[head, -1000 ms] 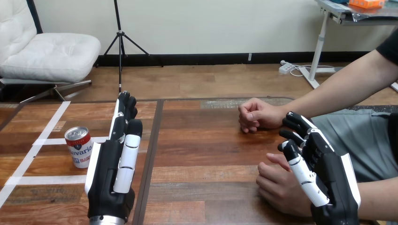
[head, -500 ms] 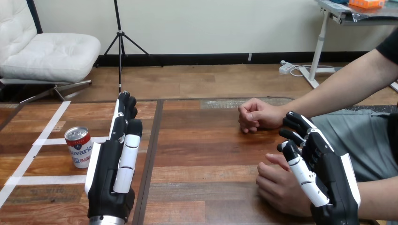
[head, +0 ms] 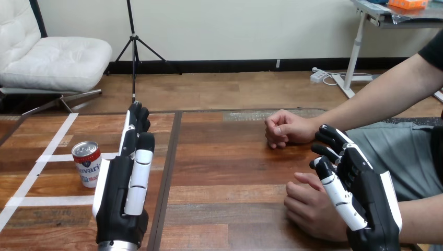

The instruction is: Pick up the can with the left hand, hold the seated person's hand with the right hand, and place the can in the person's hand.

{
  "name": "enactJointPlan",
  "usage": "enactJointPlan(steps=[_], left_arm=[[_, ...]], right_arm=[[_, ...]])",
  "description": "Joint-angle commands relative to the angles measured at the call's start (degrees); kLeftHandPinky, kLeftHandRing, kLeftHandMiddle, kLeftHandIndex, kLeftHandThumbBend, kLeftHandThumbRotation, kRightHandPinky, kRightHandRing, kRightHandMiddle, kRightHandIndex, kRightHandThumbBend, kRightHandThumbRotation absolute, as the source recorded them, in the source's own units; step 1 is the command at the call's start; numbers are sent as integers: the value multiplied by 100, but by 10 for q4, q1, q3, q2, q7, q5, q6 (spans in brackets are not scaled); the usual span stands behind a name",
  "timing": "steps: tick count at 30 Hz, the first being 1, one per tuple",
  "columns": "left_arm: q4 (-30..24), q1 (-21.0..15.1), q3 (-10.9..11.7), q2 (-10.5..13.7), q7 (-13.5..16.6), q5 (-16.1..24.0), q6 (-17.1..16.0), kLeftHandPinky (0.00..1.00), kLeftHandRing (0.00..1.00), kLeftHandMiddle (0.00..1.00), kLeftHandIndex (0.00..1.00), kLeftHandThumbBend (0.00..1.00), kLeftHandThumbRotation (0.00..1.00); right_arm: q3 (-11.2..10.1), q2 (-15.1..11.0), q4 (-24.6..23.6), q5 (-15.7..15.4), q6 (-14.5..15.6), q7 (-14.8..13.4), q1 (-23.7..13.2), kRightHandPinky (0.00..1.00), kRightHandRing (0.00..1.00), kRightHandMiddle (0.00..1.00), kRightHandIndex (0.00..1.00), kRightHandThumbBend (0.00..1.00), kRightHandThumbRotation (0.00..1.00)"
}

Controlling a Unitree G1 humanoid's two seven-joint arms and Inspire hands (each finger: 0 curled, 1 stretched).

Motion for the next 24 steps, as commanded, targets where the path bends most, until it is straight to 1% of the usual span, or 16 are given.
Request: enactJointPlan(steps=[1,5,11,17,19,24], left_arm=[[-20,46,-12,-11,3,3,-19,100,100,100,100,66,95],[-21,46,-9,-9,3,0,-20,100,100,100,100,66,94],[-22,44,-4,-8,9,11,-33,99,99,100,100,66,94],[-18,43,3,-5,24,38,-61,98,99,100,100,64,94],[-17,42,7,-6,32,47,-71,97,99,100,100,63,94],[-13,40,12,-6,42,55,-93,96,99,100,100,63,93]], right_arm=[[-3,3,-6,2,-8,-3,-34,72,82,86,85,57,62],[-2,4,-4,6,-10,-1,-35,72,83,87,85,57,62],[0,5,-1,8,-13,2,-36,73,83,87,85,56,61],[0,4,2,12,-18,7,-37,74,84,88,85,54,60],[0,4,2,9,-17,5,-36,74,84,88,85,54,60],[0,4,-1,9,-14,6,-35,75,84,88,86,53,60]])
